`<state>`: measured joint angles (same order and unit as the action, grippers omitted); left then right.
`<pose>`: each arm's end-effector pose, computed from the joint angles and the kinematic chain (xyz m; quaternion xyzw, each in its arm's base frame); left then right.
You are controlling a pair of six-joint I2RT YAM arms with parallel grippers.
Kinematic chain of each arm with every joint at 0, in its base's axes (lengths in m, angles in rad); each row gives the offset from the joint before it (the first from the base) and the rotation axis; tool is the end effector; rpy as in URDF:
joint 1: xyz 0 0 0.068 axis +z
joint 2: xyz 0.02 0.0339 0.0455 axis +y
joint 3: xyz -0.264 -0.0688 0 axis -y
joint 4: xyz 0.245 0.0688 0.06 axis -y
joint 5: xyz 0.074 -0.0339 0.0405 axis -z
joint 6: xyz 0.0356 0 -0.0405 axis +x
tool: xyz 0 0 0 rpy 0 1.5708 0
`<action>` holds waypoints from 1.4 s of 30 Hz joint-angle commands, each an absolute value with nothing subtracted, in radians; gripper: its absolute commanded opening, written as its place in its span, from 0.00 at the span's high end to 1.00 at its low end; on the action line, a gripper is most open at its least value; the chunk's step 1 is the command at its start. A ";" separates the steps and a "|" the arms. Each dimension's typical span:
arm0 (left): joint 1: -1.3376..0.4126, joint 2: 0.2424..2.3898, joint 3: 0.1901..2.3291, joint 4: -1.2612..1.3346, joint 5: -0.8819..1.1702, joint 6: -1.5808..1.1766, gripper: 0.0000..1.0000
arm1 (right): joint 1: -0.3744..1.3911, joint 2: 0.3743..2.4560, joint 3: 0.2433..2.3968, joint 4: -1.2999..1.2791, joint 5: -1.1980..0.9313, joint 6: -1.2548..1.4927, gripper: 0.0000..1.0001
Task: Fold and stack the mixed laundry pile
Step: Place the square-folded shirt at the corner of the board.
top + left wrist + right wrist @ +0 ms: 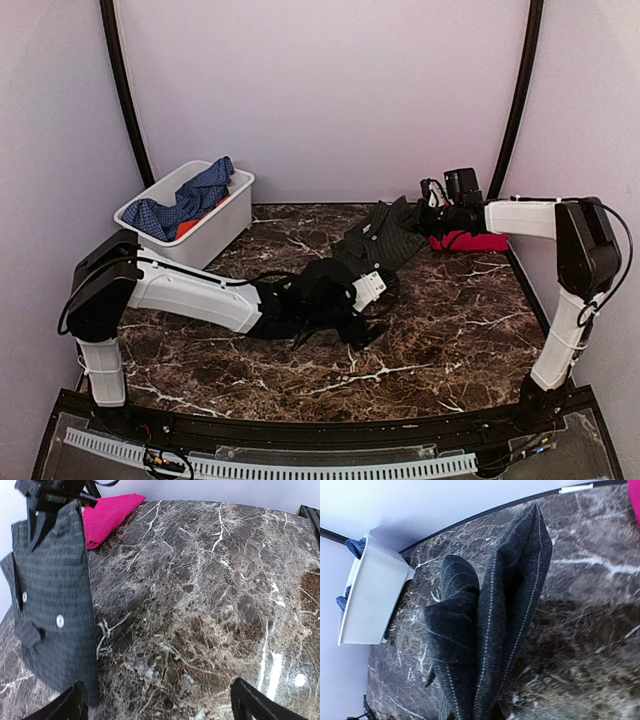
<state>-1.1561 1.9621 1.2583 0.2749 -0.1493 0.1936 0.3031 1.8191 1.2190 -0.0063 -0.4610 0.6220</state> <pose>0.1844 -0.4057 0.1993 0.4927 0.6803 -0.1938 0.5068 0.3846 0.1369 0.2202 0.0323 0.8684 0.3826 0.3137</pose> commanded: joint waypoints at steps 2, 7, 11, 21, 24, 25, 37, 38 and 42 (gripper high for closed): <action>-1.150 1.834 1.129 0.210 -0.150 -0.026 0.01 | 0.231 1.915 1.447 -0.337 -0.418 0.291 1.00; -1.148 1.770 1.029 0.211 -0.173 -0.085 0.01 | 0.167 1.995 1.602 -0.416 -0.375 0.204 1.00; -1.147 1.746 0.992 0.203 -0.196 -0.083 0.01 | 0.123 2.034 1.702 -0.450 -0.359 0.173 1.00; -1.137 1.746 0.979 0.188 -0.203 -0.057 0.01 | 0.109 2.120 1.992 -0.633 -0.223 0.037 1.00; -1.137 1.745 0.980 0.178 -0.204 -0.053 0.01 | 0.106 2.130 2.046 -0.661 -0.194 0.020 1.00; -1.137 1.744 0.979 0.176 -0.205 -0.050 0.01 | 0.105 2.130 2.057 -0.663 -0.188 0.017 1.00; -1.137 1.735 0.971 0.179 -0.204 -0.026 0.01 | 0.090 2.132 2.204 -0.740 -0.161 -0.015 1.00; -1.137 1.735 0.971 0.179 -0.205 -0.025 0.01 | 0.088 2.135 2.218 -0.746 -0.162 -0.017 1.00; -1.137 1.735 0.969 0.178 -0.205 -0.020 0.01 | 0.079 2.137 2.256 -0.762 -0.162 -0.023 1.00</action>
